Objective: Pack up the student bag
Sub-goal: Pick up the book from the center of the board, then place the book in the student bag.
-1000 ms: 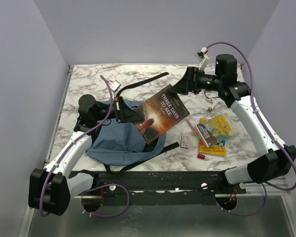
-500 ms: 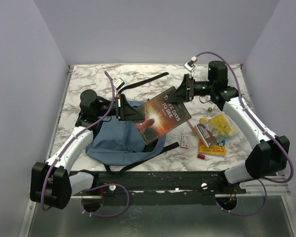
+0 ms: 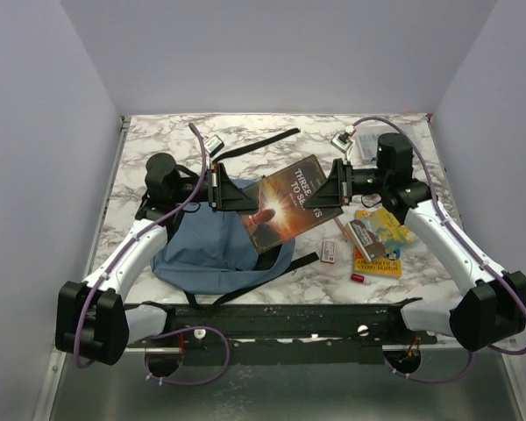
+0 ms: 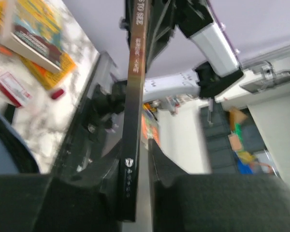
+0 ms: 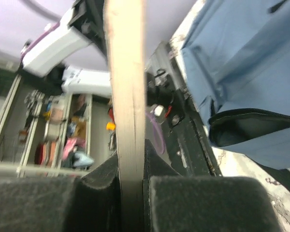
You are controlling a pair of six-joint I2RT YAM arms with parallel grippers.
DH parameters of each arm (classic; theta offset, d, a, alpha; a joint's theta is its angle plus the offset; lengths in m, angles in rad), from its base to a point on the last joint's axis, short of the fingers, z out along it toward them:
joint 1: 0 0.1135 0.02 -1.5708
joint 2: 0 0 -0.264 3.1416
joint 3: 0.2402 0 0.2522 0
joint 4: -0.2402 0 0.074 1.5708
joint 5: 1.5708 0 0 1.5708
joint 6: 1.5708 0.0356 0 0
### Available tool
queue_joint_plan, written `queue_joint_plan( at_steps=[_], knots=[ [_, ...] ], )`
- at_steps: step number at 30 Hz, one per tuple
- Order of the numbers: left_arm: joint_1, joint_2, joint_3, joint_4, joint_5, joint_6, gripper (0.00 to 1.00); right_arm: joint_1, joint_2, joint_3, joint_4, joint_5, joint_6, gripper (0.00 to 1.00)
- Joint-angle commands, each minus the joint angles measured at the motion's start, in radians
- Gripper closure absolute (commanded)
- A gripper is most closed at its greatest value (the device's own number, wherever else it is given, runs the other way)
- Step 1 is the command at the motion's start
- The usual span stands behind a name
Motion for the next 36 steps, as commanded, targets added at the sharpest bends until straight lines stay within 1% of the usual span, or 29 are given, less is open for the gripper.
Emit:
queue_joint_plan(
  at_steps=[1, 2, 3, 4, 5, 6, 9, 11, 12, 14, 19, 22, 24, 26, 28, 29, 32, 33, 34, 36],
  knots=[
    [-0.021, -0.101, 0.064, -0.505, -0.316, 0.38, 0.54, -0.015, -0.033, 0.138, -0.352, 0.462, -0.177, 1.0],
    [-0.041, -0.118, 0.093, -0.688, -0.468, 0.468, 0.48, -0.019, -0.046, 0.163, -0.403, 0.63, -0.174, 1.0],
    [-0.073, -0.129, 0.106, -0.774, -0.6, 0.527, 0.42, -0.022, -0.063, 0.175, -0.434, 0.757, -0.166, 1.0],
    [-0.096, -0.138, 0.107, -0.826, -0.684, 0.551, 0.35, -0.024, -0.079, 0.182, -0.463, 0.901, -0.158, 1.0],
    [-0.122, -0.142, 0.104, -0.852, -0.759, 0.564, 0.29, -0.024, -0.1, 0.184, -0.486, 1.012, -0.152, 1.0],
    [-0.147, -0.141, 0.1, -0.867, -0.816, 0.573, 0.26, -0.024, -0.112, 0.189, -0.514, 1.134, -0.15, 1.0],
    [-0.264, -0.114, 0.113, -0.888, -0.998, 0.614, 0.24, -0.024, -0.147, 0.193, -0.575, 1.398, -0.151, 1.0],
    [-0.328, -0.064, 0.139, -0.889, -1.056, 0.646, 0.24, -0.024, -0.162, 0.185, -0.591, 1.476, -0.165, 1.0],
    [-0.353, -0.026, 0.159, -0.9, -1.078, 0.666, 0.24, -0.024, -0.17, 0.182, -0.595, 1.49, -0.174, 1.0],
    [-0.386, 0.043, 0.204, -0.922, -1.102, 0.713, 0.25, -0.025, -0.185, 0.174, -0.591, 1.491, -0.191, 1.0],
    [-0.453, 0.236, 0.321, -0.994, -1.125, 0.838, 0.33, -0.025, -0.221, 0.155, -0.571, 1.441, -0.216, 1.0],
    [-0.476, 0.333, 0.389, -1.042, -1.178, 0.87, 0.4, -0.027, -0.232, 0.141, -0.567, 1.391, -0.204, 1.0],
    [-0.484, 0.383, 0.415, -1.048, -1.211, 0.89, 0.44, -0.026, -0.232, 0.132, -0.568, 1.333, -0.2, 1.0],
    [-0.485, 0.419, 0.435, -1.056, -1.237, 0.912, 0.5, -0.025, -0.23, 0.125, -0.573, 1.286, -0.194, 1.0],
    [-0.486, 0.441, 0.452, -1.066, -1.272, 0.931, 0.58, -0.025, -0.23, 0.124, -0.581, 1.249, -0.195, 1.0],
    [-0.485, 0.444, 0.458, -1.074, -1.283, 0.938, 0.62, -0.026, -0.23, 0.127, -0.584, 1.205, -0.197, 1.0],
    [-0.485, 0.425, 0.465, -1.08, -1.358, 0.951, 0.87, -0.025, -0.229, 0.142, -0.592, 1.128, -0.196, 1.0],
    [-0.486, 0.406, 0.463, -1.08, -1.407, 0.941, 0.92, -0.026, -0.225, 0.149, -0.595, 1.082, -0.193, 1.0],
    [-0.486, 0.376, 0.454, -1.074, -1.445, 0.928, 1.0, -0.026, -0.215, 0.156, -0.598, 1.037, -0.186, 1.0],
    [-0.485, 0.303, 0.43, -1.041, -1.512, 0.9, 1.0, -0.026, -0.185, 0.175, -0.614, 0.947, -0.148, 1.0]
  ],
)
